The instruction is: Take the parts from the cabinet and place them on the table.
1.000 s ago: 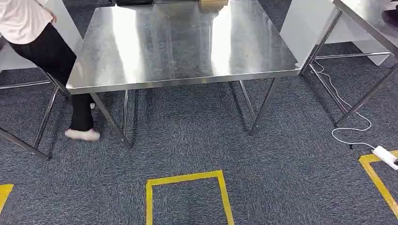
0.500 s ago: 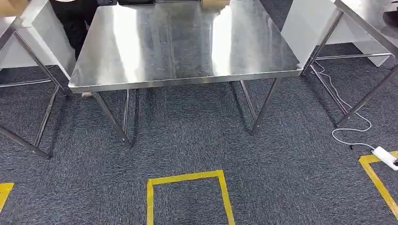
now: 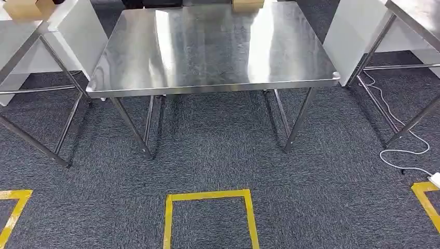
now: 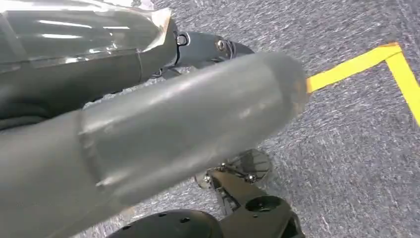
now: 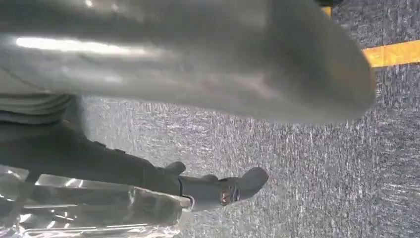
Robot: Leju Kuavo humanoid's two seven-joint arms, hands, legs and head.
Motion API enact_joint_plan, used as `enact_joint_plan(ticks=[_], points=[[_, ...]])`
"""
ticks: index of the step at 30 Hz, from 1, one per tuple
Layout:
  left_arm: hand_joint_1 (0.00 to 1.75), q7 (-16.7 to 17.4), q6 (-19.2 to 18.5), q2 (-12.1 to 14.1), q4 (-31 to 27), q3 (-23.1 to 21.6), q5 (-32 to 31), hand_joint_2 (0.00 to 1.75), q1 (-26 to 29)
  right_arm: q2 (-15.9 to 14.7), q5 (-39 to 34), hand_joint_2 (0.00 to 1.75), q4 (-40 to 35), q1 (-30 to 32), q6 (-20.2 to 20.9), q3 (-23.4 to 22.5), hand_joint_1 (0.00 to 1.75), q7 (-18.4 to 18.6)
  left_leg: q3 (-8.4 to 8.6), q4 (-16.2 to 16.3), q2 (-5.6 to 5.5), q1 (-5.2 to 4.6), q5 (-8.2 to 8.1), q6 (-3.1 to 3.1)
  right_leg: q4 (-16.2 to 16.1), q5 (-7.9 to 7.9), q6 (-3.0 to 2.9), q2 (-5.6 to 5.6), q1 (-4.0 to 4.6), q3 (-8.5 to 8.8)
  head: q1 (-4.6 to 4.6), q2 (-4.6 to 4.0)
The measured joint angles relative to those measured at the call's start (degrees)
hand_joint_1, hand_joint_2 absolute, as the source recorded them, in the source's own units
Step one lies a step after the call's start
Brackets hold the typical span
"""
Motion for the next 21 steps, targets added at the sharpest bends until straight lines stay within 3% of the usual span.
enact_joint_plan(ticks=[1,3,4,5,6,7,9,10,12,13,14,19,21], points=[[0.0,0.0,0.0,0.0,0.0,0.0,0.0,0.0,0.0,0.0,0.0,0.0,0.0,0.0,0.0,0.0,0.0,0.0,-1.14,2.7,1.09,-0.22,-2.45,0.15,0.0,0.17,-0.32,-0.14,0.28,0.15,-0.11,0.0],[0.0,0.0,0.0,0.0,0.0,0.0,0.0,0.0,-0.4,0.0,0.0,0.0,0.0,0.2,0.0,0.0,0.0,0.0,-5.24,12.5,1.7,-0.54,-8.08,0.29,0.1,0.46,-0.88,-0.94,0.89,-0.43,-0.22,0.0],[0.0,0.0,0.0,0.0,0.0,0.0,0.0,0.0,-0.3,0.0,0.0,0.0,0.0,0.3,0.0,0.0,0.0,0.1,-6.75,16.5,1.79,-0.65,-9.65,0.45,0.1,0.45,-0.87,-1.38,1.17,-0.59,-0.22,0.0],[0.0,0.0,0.0,0.0,0.0,0.0,0.0,0.0,-0.2,0.0,0.0,0.0,0.0,0.4,0.0,0.0,0.0,0.1,-7.17,18.3,1.8,-0.77,-9.82,0.74,0.1,0.45,-0.88,-1.69,1.47,-0.63,-0.2,0.0],[0.0,0.1,0.0,0.0,0.0,0.0,-0.1,0.0,-0.1,0.0,0.0,0.0,0.0,0.4,0.0,0.0,0.0,0.1,-6.25,17.2,1.82,-0.94,-8.8,1.18,0.1,0.44,-0.88,-2.0,1.7,-0.6,-0.17,0.0],[0.0,0.2,0.0,0.0,0.0,0.0,-0.2,0.0,-0.1,0.0,0.0,0.0,0.0,0.4,0.0,0.0,0.0,0.1,-3.95,13.4,1.93,-1.26,-6.77,1.82,0.1,0.4,-0.92,-2.26,1.94,-0.51,-0.22,0.0],[0.0,0.2,0.0,0.0,0.0,0.0,-0.2,0.0,-0.3,0.0,0.0,0.0,0.0,0.2,0.0,0.1,0.0,0.1,1.61,3.7,2.98,-2.24,-3.01,3.67,0.1,0.33,-1.0,-2.58,2.18,-0.29,-0.19,0.0],[0.0,0.2,0.1,0.2,0.0,0.0,-0.2,0.0,-0.5,0.4,0.0,0.0,0.1,0.2,0.2,0.1,0.0,0.1,3.17,1.1,4.22,-2.89,-3.71,4.59,0.2,0.22,-0.88,-2.71,2.67,-0.46,-0.02,0.0],[0.0,0.1,0.2,0.1,0.0,0.0,-0.4,0.0,-0.5,0.2,-0.7,0.0,0.1,0.1,0.1,0.1,0.0,0.0,2.92,0.4,4.09,-3.09,-3.22,3.79,0.5,0.02,-0.86,-3.14,2.71,-0.81,-0.15,0.0],[0.0,0.2,0.1,-0.1,0.0,0.0,-0.4,0.0,-0.5,0.0,-0.8,0.0,0.1,0.1,0.0,0.1,0.0,0.0,3.01,0.3,4.04,-3.0,-3.29,2.31,0.5,-0.23,-1.31,-3.17,3.27,-1.48,-0.06,0.0],[0.0,0.2,0.1,-0.1,0.0,0.1,-0.4,0.0,-0.3,0.1,-1.0,0.0,0.1,0.1,0.0,0.1,0.0,0.0,3.07,0.3,3.95,-3.22,-3.25,2.4,0.5,-0.21,-1.34,-3.26,2.75,-1.36,-0.11,0.0],[0.0,0.2,-0.1,-0.1,0.0,0.1,-0.4,0.0,-0.3,0.1,-1.4,0.0,0.1,0.1,0.5,0.0,0.0,-0.1,2.97,0.4,3.9,-3.86,-3.33,2.92,0.3,0.08,-0.88,-3.28,2.53,-1.39,-0.08,0.0],[0.0,0.2,-0.2,-0.1,0.0,0.1,-0.4,0.0,-0.3,0.1,-1.4,0.0,0.1,0.1,0.8,0.0,0.0,0.0,2.75,0.6,3.92,-4.02,-3.34,3.37,0.2,0.33,-0.33,-3.27,2.15,-1.09,-0.11,0.0]])
